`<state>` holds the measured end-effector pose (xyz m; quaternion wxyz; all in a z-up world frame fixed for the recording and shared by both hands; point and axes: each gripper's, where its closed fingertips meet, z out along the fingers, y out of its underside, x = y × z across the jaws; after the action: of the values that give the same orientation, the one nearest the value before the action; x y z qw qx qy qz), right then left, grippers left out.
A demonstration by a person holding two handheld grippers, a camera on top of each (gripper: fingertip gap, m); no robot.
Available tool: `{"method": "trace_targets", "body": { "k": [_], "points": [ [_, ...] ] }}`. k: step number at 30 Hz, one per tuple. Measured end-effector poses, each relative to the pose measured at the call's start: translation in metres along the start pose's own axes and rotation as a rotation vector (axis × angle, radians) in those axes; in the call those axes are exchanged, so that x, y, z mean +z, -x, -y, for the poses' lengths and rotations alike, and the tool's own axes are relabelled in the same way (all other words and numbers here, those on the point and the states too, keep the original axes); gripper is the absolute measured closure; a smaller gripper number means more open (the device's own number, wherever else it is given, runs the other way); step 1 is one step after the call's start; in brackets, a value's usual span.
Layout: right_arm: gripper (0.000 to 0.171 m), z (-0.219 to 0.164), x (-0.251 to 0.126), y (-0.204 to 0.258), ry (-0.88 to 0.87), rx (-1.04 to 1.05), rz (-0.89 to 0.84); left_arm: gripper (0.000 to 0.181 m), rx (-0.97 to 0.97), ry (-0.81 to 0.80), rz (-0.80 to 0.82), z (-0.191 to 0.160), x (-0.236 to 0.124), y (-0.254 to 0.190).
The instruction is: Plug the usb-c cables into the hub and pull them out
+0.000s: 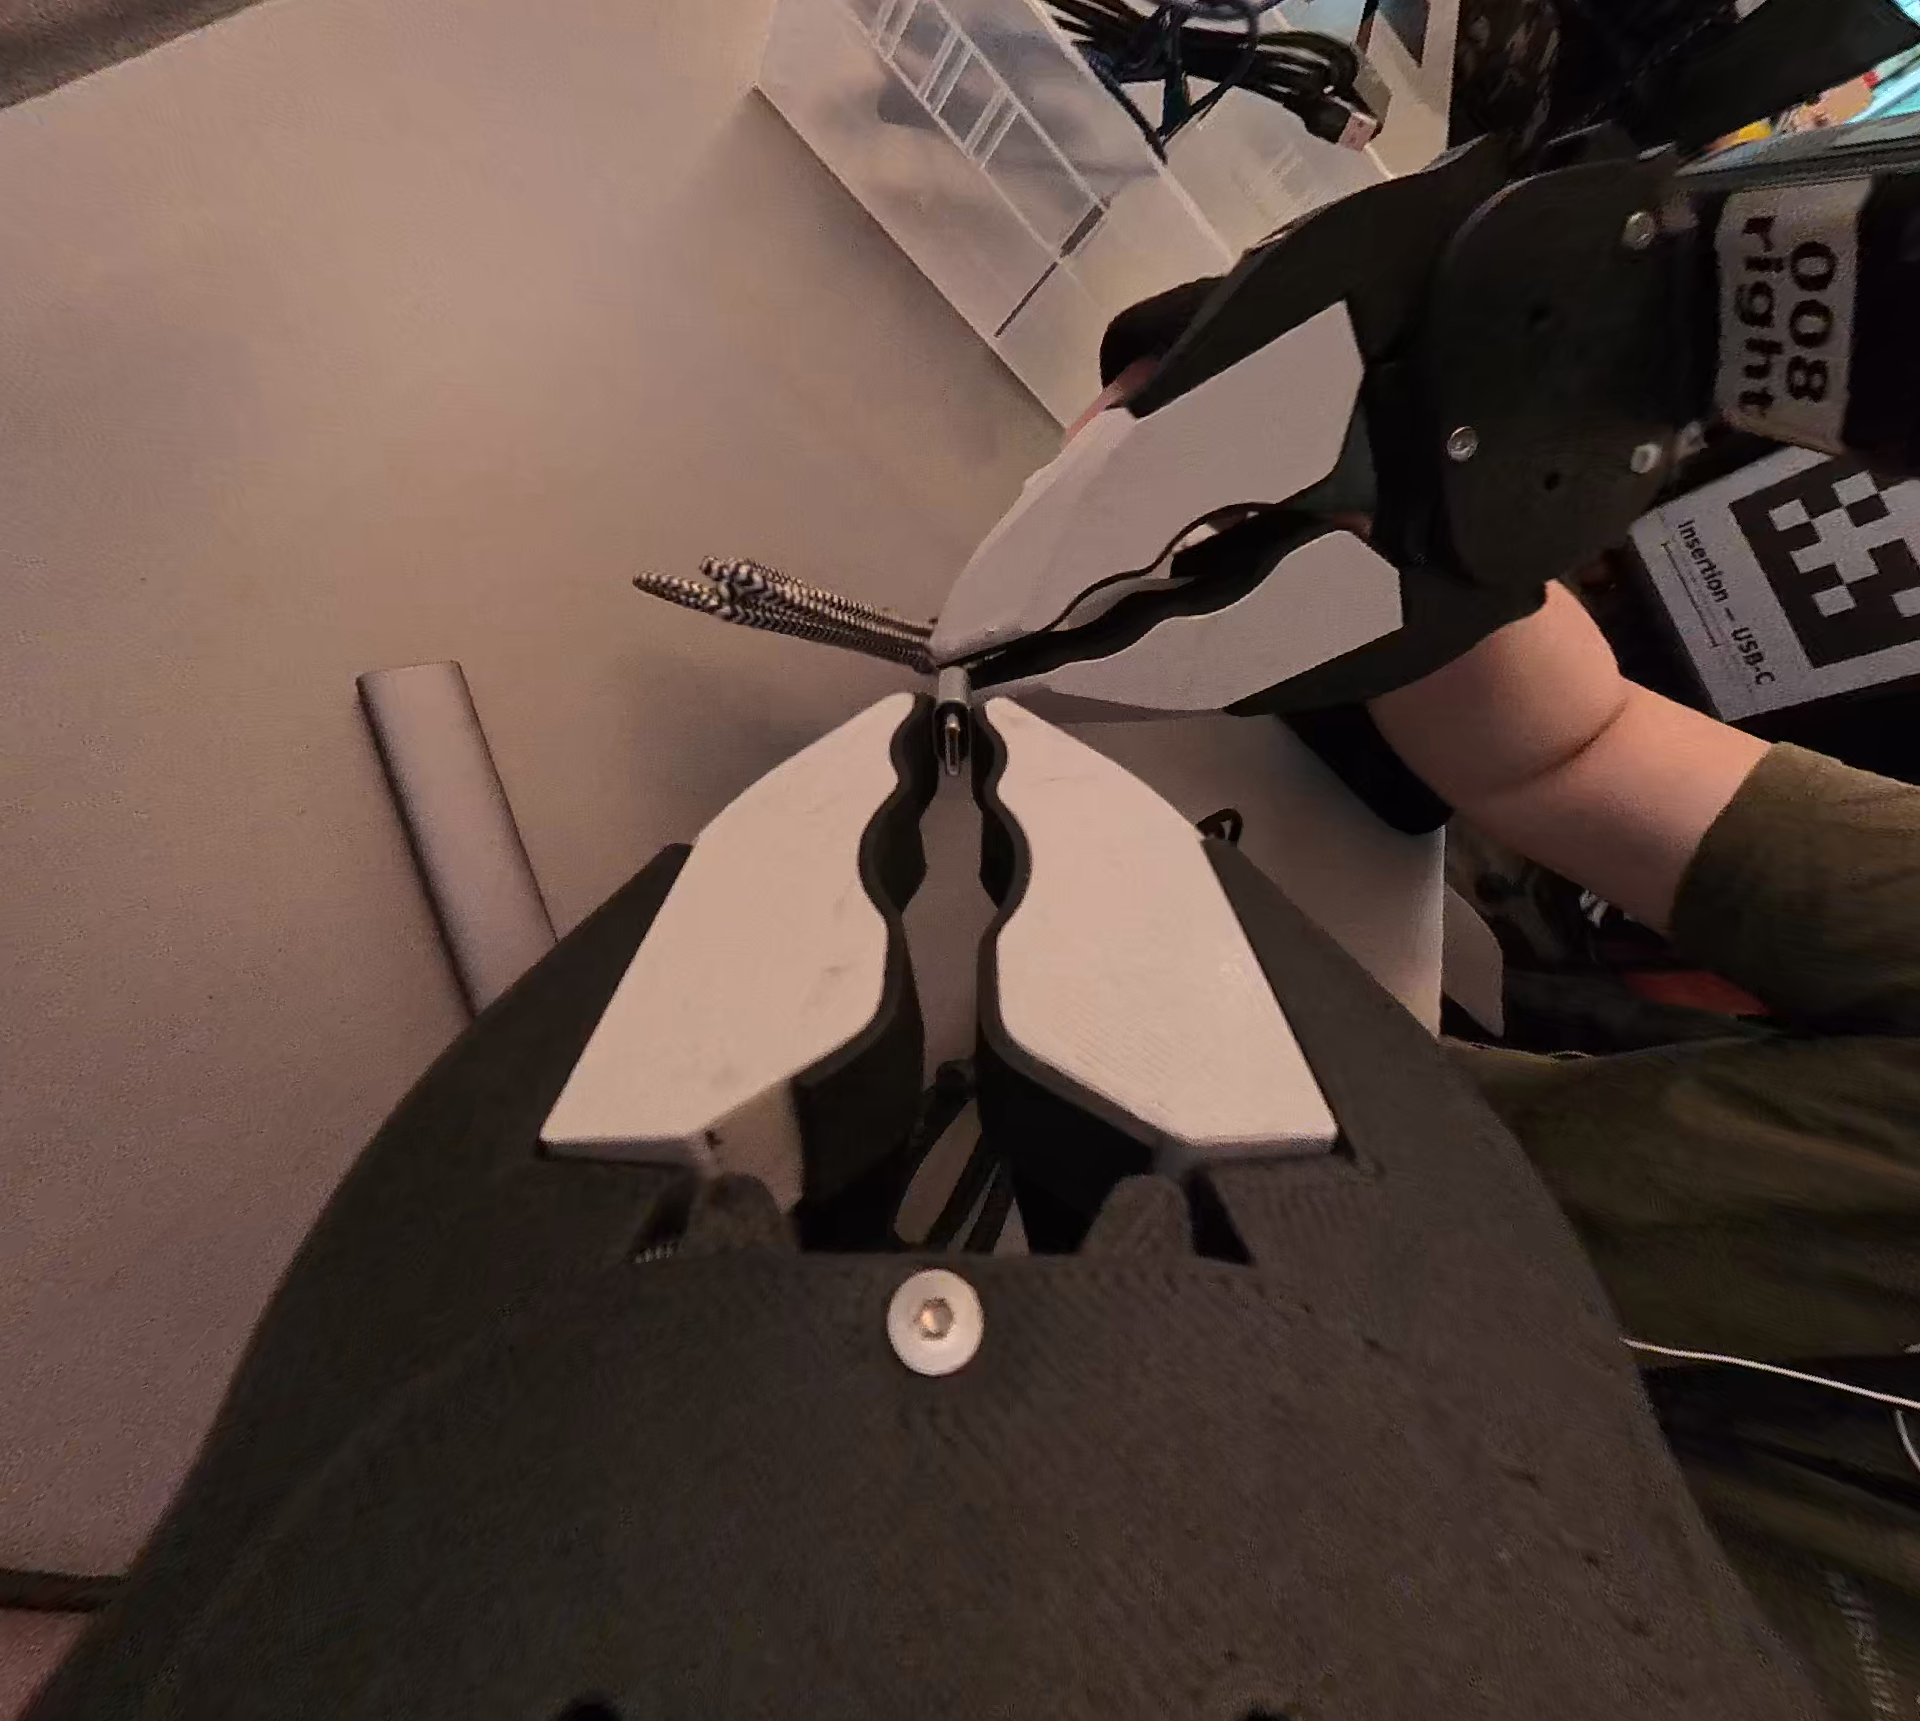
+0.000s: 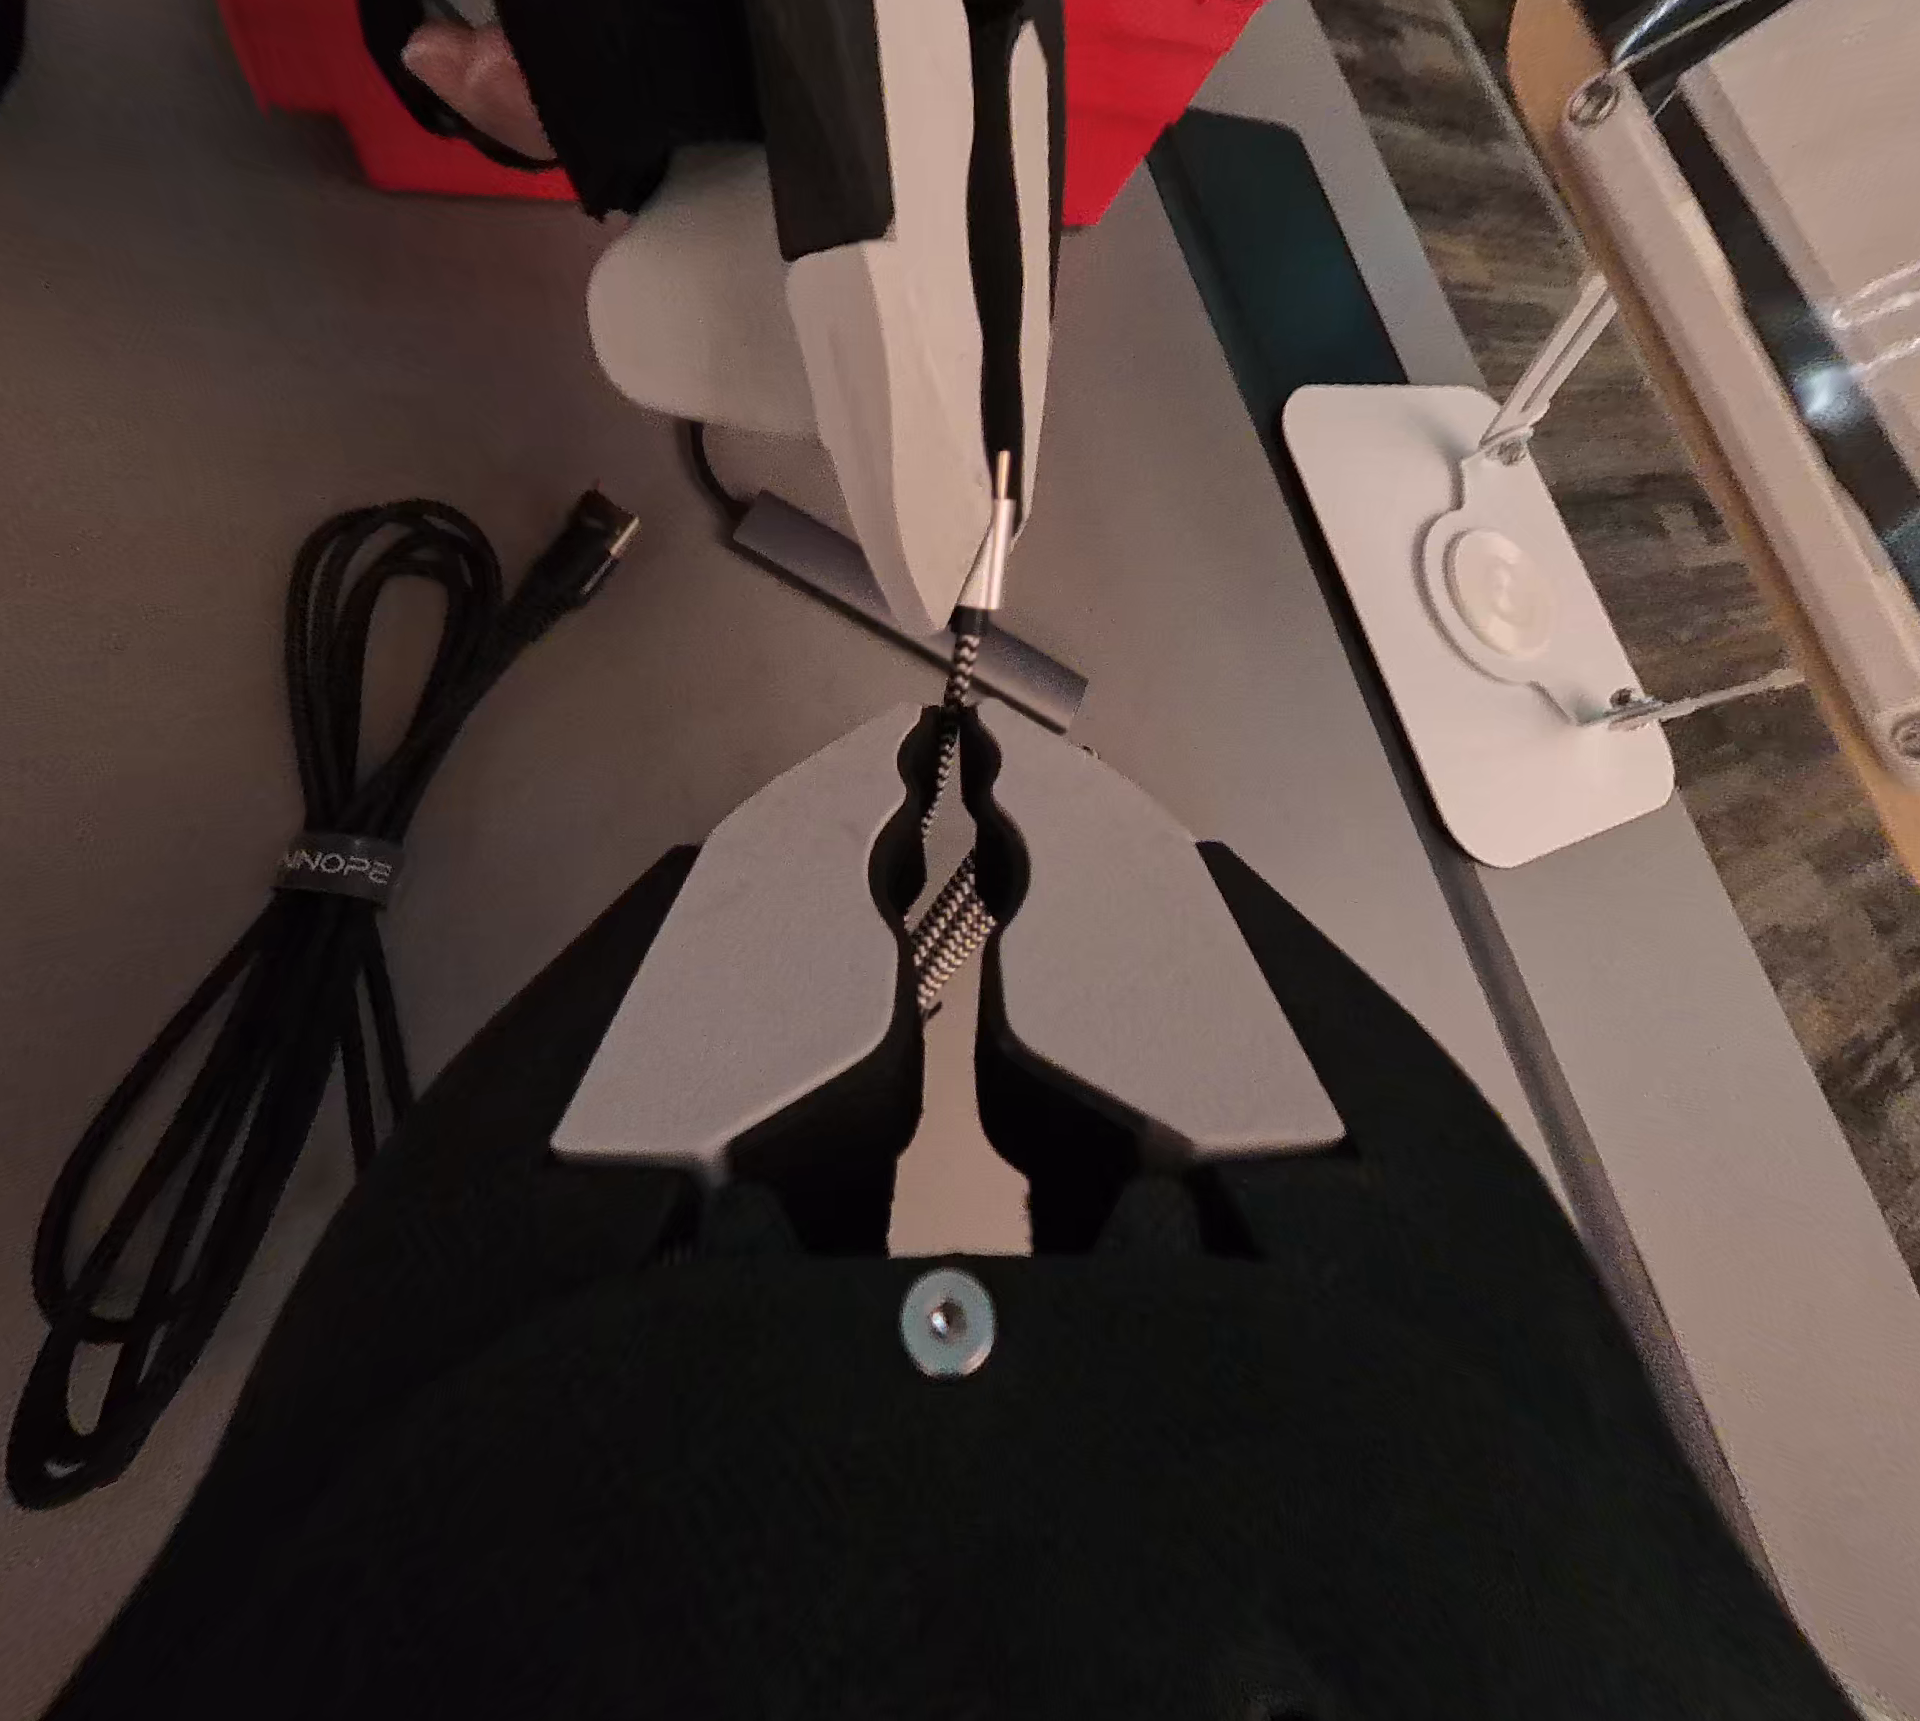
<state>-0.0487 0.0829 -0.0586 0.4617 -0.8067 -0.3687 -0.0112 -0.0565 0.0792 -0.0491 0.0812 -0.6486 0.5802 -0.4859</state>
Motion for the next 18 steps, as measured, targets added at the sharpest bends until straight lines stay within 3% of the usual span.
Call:
{"method": "trace_targets", "body": {
  "k": [4,9,14,16,18],
  "points": [
    [0.147,0.031,-0.025,-0.009,-0.207,-0.082,-0.058,0.177,0.025,-0.045,-0.081,0.012,-0.018,-0.026],
    [0.118,0.091,-0.091,-0.007,-0.671,-0.142,-0.129,0.177,0.145,-0.109,-0.232,0.028,-0.053,-0.095],
    [0.121,0.117,-0.167,-0.011,-1.101,-0.043,-0.113,0.177,0.271,-0.074,-0.198,0.021,-0.068,-0.135],
    [0.124,0.108,-0.182,-0.034,-1.165,0.055,-0.184,0.177,0.286,-0.058,-0.269,0.016,-0.069,-0.158],
    [0.128,0.094,-0.171,-0.049,-1.124,0.088,-0.266,0.177,0.319,-0.052,-0.359,0.011,-0.068,-0.185]
  ]
}}
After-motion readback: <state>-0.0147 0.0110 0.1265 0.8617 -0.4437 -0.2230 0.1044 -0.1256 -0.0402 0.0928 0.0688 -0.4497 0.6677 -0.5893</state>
